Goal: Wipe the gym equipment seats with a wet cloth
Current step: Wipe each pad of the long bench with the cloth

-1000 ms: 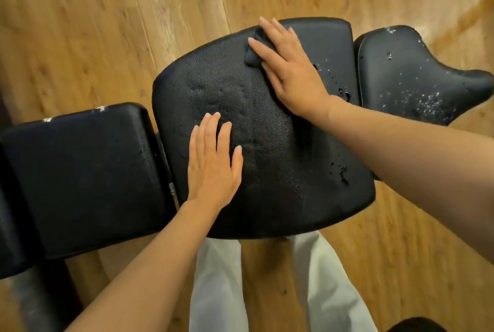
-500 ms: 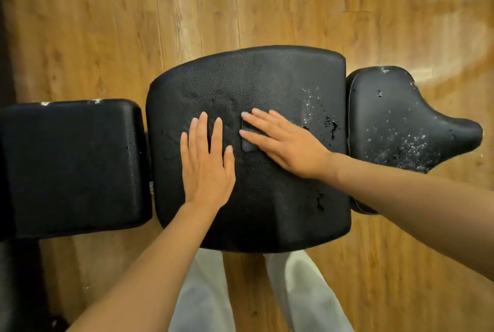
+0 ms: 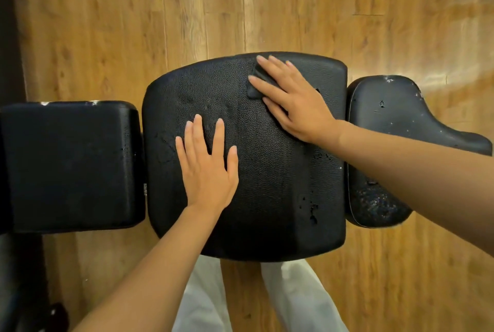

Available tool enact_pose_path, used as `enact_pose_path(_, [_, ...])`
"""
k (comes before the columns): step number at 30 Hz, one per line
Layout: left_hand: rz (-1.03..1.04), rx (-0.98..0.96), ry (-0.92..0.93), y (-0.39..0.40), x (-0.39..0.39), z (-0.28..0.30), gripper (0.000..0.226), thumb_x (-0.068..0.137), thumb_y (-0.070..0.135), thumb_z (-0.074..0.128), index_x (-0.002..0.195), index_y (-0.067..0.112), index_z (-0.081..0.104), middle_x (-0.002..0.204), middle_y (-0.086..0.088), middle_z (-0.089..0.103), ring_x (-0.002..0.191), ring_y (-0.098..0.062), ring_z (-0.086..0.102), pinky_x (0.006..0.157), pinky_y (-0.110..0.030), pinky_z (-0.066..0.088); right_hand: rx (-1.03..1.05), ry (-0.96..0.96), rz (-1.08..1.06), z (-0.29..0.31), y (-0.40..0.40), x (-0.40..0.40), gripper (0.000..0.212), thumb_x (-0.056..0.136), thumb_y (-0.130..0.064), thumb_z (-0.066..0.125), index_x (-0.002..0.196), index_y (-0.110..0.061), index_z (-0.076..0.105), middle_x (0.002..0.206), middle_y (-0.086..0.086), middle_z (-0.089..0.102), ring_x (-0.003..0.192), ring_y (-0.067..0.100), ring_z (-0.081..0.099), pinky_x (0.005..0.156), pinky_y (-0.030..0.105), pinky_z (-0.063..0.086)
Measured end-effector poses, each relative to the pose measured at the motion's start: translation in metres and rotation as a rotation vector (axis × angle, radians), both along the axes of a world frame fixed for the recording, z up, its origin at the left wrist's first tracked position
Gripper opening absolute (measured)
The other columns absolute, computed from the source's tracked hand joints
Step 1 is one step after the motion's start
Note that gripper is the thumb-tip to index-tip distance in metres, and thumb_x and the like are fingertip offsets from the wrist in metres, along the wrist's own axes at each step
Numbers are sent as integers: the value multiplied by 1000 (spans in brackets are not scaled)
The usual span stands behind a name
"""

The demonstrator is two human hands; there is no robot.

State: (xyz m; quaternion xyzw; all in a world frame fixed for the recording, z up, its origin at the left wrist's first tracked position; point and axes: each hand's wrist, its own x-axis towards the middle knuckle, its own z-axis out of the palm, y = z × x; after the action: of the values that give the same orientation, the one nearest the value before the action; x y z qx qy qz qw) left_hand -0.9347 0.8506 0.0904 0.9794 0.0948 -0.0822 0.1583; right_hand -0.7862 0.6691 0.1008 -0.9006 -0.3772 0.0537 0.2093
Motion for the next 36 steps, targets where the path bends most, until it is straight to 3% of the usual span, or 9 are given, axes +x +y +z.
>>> enact_pose_path(5, [36, 31, 11, -10, 1, -2, 58, 102, 41, 33, 151, 10, 33, 158, -27, 22, 147, -43, 19, 120, -59, 15, -36, 16, 33, -2, -22, -9, 42, 108, -20, 42, 148, -9, 46, 159, 19, 31, 149, 36, 25, 124, 44, 16])
enact_pose_path(11, [46, 75, -7, -13, 0, -8, 58, 104, 40, 29, 153, 9, 27, 159, -27, 21, 148, -42, 19, 120, -58, 16, 37, -48, -11, -4, 16, 14, 40, 106, -19, 46, 144, -9, 52, 155, 19, 38, 145, 37, 33, 123, 45, 21])
enact_pose_path(15, [-38, 75, -45, -21, 2, -9, 53, 105, 30, 27, 155, 14, 22, 160, -21, 23, 148, -38, 20, 120, -54, 19, 54, -55, 11, -6, 15, 27, 40, 106, -24, 46, 143, -10, 53, 155, 18, 38, 145, 34, 35, 123, 43, 21])
enact_pose_path(21, [15, -7, -17, -28, 6, -3, 52, 103, 28, 27, 153, 15, 29, 161, -17, 23, 150, -35, 16, 121, -52, 14, 90, 21, -229, -7, -51, 31, 42, 107, -21, 45, 147, -8, 47, 157, 20, 32, 147, 31, 30, 124, 42, 15])
enact_pose_path(27, [-6, -25, 24, -32, 9, 2, 56, 103, 40, 28, 156, 20, 27, 163, -15, 17, 152, -34, 11, 121, -54, 9, 118, 42, -340, -6, -42, 29, 42, 106, -24, 44, 146, -11, 49, 158, 17, 34, 148, 33, 29, 124, 48, 16])
enact_pose_path(30, [-32, -6, 27, -34, 7, 3, 56, 103, 40, 28, 156, 21, 26, 164, -13, 18, 151, -32, 14, 121, -54, 12, 129, 35, -246, -8, -40, 14, 42, 106, -23, 47, 146, -11, 50, 158, 17, 34, 148, 35, 26, 123, 50, 14])
enact_pose_path(36, [-65, -37, 14, -34, -4, 1, 56, 103, 38, 27, 156, 18, 24, 164, -14, 17, 151, -32, 13, 121, -54, 13, 46, 98, 239, -9, -70, -80, 42, 106, -22, 44, 147, -13, 48, 158, 13, 34, 150, 34, 23, 123, 48, 15])
